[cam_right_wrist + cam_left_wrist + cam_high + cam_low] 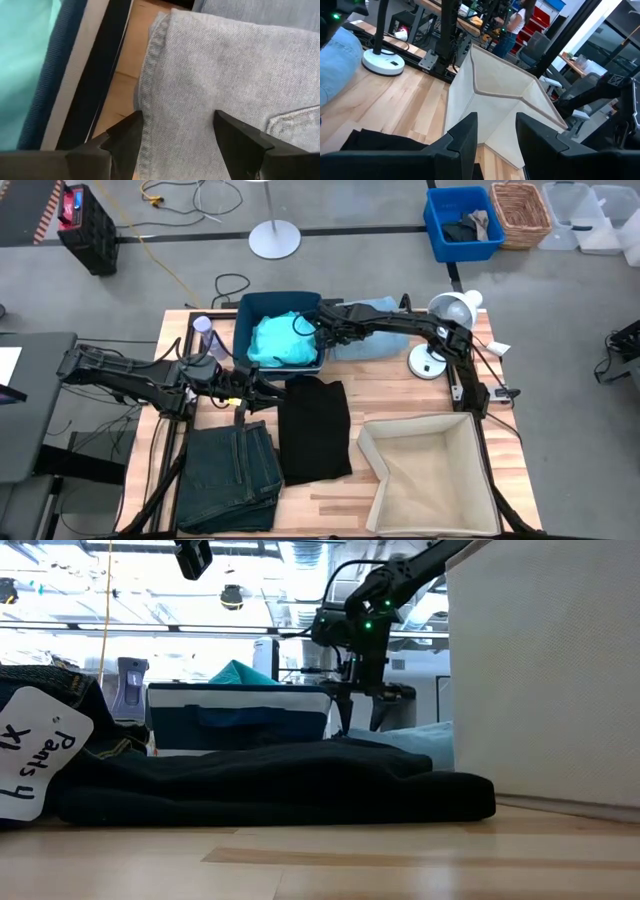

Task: Sort clothes
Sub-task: Put the gray pants into the blue bin

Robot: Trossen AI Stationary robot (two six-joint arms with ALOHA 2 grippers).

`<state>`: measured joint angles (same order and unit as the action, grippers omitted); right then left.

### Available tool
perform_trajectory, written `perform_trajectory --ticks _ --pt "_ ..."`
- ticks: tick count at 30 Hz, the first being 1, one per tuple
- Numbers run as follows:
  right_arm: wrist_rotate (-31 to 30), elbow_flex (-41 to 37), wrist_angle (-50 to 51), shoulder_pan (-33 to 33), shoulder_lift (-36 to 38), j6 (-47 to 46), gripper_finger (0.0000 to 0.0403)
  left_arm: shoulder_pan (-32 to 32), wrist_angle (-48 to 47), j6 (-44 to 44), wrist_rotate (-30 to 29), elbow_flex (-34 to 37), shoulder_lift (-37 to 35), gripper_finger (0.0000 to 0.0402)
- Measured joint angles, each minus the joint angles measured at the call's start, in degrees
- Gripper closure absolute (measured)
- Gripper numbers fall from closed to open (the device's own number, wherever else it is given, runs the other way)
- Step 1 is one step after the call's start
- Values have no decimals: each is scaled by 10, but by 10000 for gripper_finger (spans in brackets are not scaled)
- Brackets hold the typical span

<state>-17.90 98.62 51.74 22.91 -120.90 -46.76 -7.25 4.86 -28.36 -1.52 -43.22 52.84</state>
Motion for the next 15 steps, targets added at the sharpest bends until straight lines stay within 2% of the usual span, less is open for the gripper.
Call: perform_trajectory --ticks 6,15 --pt "47 -31 2 9 1 -22 175 0 0 -1 0 0 0 271" --pt "51 -42 5 0 0 -37 311 0 0 -9 0 0 0 271"
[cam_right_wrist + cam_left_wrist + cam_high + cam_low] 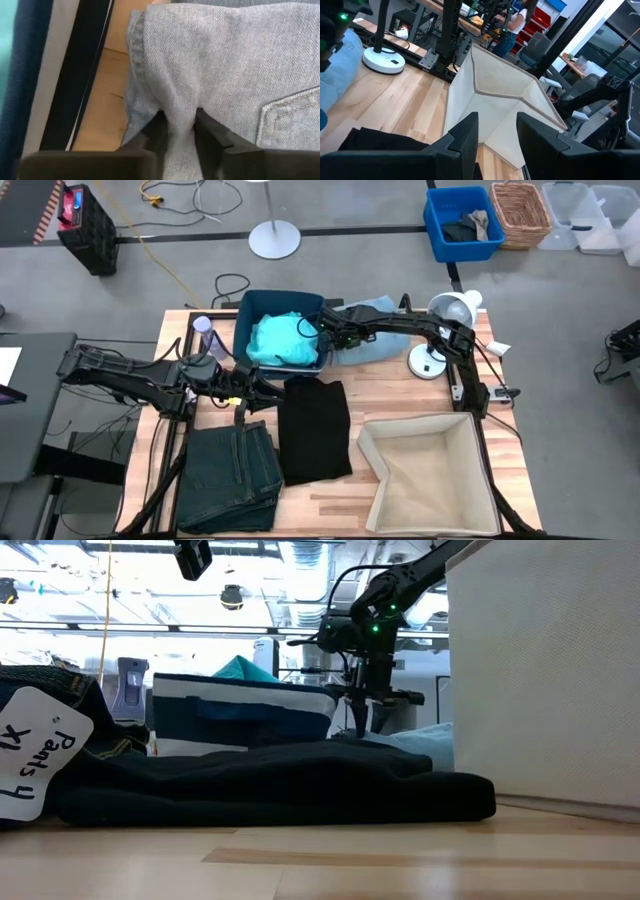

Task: Sort clothes
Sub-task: Put the gray pants into the blue bin

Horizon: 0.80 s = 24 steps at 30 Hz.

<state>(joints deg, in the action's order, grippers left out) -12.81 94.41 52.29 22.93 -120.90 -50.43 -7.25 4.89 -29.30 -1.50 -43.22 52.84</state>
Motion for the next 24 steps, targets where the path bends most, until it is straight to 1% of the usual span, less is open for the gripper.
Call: perform_trajectory --ticks 4,6,10,17,21,24 --pt "5 0 1 -4 0 -3 375 0 0 0 0 0 0 271" --pt "5 0 3 -9 0 -3 391 0 0 0 0 0 0 271" --pt "4 1 11 -21 4 -4 398 0 1 -4 0 0 0 271" --pt "-9 46 64 -33 11 -4 401 0 2 -9 0 0 0 271" --pt "-29 87 129 -40 12 -3 402 0 2 -14 -3 0 0 271" --pt "-49 112 158 -46 13 -4 402 0 2 -15 -4 0 0 271"
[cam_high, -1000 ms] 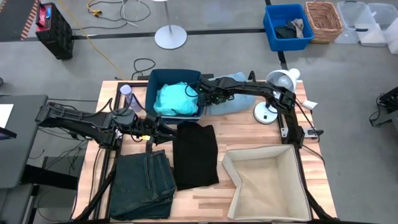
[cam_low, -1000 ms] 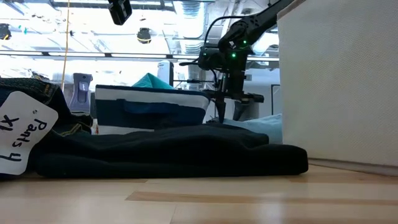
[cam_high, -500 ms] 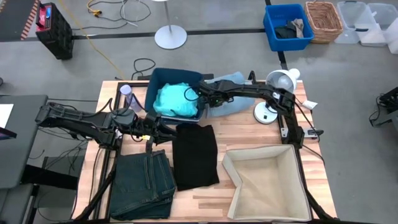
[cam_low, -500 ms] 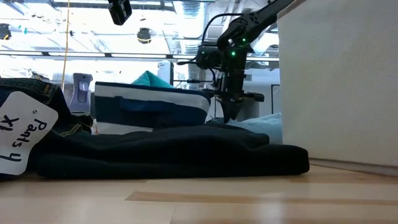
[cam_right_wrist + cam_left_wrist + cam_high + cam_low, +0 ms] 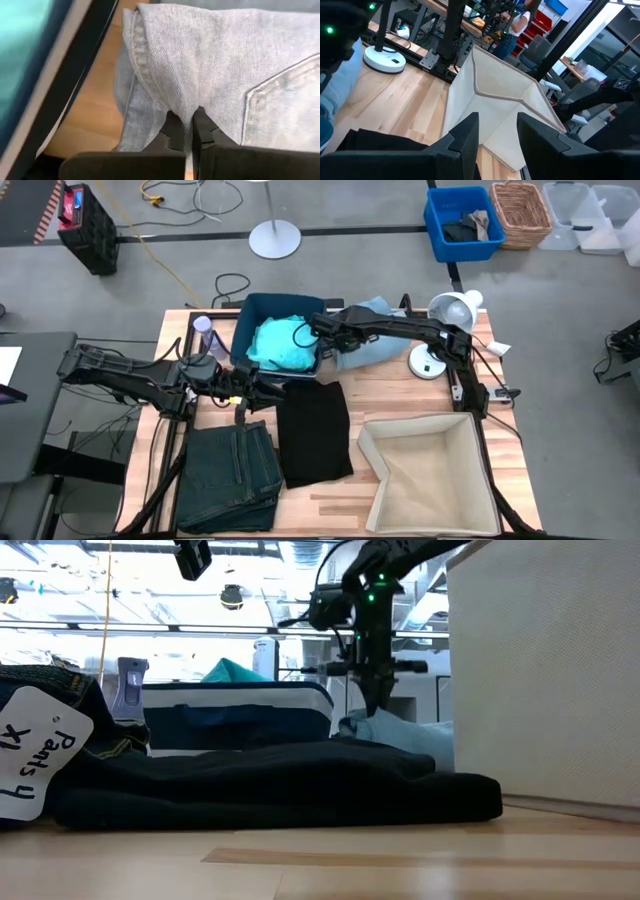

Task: Sort clothes
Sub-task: Put the gray pants into the blue bin

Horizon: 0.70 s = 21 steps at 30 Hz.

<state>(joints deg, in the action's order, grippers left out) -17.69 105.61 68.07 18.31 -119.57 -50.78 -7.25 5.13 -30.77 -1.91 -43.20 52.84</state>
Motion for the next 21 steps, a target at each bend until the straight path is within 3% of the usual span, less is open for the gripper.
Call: perform_trajectory --ticks 14,21 --pt "-102 176 183 -22 2 -17 403 0 0 -6 -4 0 0 271" --pt "-140 273 221 -33 2 -30 403 0 0 -5 -6 0 0 271"
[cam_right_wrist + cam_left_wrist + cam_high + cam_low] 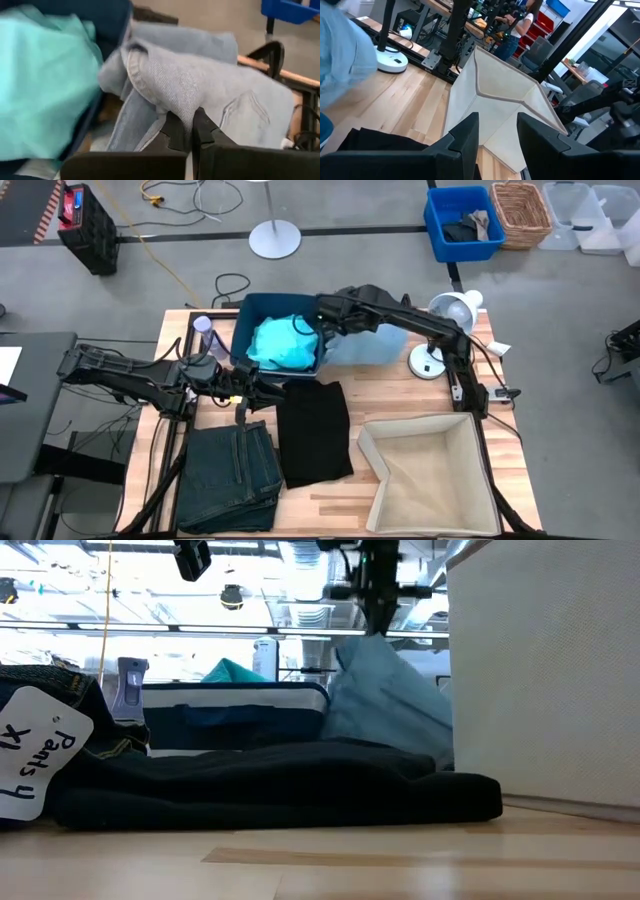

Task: Sort clothes
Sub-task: Put the gray pants into the blue bin

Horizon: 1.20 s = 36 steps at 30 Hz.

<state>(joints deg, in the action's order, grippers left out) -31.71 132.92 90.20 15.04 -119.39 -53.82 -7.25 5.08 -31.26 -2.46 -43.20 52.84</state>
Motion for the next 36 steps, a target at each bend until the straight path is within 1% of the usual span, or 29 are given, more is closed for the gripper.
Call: perform_trajectory --ticks 2,5,9,16,19,22,24,27,31,34,36 --pt "-12 20 -2 -3 3 -1 403 0 0 0 0 0 0 271" --pt "-36 14 -7 -10 28 -17 403 0 0 0 0 0 0 271" --pt "-93 14 -3 -26 53 -26 403 0 0 1 0 0 0 271" --pt "-152 14 -25 -48 105 -18 403 0 -1 6 0 0 0 271" --pt "-191 14 -25 -61 126 -18 403 0 -1 5 0 0 0 271" --pt "-224 14 -43 -76 146 7 403 0 -1 5 0 0 0 271" --pt "-242 14 -76 -87 156 38 403 0 -1 5 -4 0 0 271" --pt "-256 14 -169 -98 166 129 403 0 -1 5 -10 0 0 271" --pt "-257 14 -305 -108 168 258 403 2 0 6 -13 0 0 271" --pt "-256 14 -374 -114 168 330 403 2 0 5 -17 0 0 271" --pt "-256 14 -402 -120 168 371 403 2 0 1 -28 0 0 271"
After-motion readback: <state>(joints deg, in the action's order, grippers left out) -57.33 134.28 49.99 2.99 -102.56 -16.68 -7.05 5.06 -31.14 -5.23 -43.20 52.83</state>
